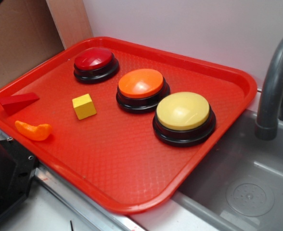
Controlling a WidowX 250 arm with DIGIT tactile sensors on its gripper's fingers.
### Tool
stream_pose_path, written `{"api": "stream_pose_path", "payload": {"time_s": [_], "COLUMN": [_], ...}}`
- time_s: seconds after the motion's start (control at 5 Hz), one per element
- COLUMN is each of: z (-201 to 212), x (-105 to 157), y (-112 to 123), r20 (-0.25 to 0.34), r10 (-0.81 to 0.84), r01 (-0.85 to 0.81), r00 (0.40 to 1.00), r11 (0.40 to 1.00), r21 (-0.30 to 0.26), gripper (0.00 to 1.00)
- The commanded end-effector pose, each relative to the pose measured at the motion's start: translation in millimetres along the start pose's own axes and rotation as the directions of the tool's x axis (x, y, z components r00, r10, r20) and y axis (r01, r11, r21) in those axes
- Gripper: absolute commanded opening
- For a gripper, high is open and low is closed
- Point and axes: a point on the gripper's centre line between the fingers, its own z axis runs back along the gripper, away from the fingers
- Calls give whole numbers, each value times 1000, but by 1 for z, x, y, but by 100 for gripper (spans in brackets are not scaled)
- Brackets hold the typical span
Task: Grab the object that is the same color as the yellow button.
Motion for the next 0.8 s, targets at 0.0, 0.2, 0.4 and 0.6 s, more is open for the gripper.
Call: {"api": "stream_pose_path", "payload": {"time_s": [0.0,0.2,0.4,0.6], "z": [0,-41,-65,-86], "x": [0,27,51,59], "y": [0,24,32,45], "r20": [0,-12,54,72], "r10": [0,178,359,520], "r01": [0,-178,-362,-523], "r00": [1000,984,932,851], "r11": [1000,984,930,851], "r21": [0,31,62,50], "gripper": [100,100,100,100]}}
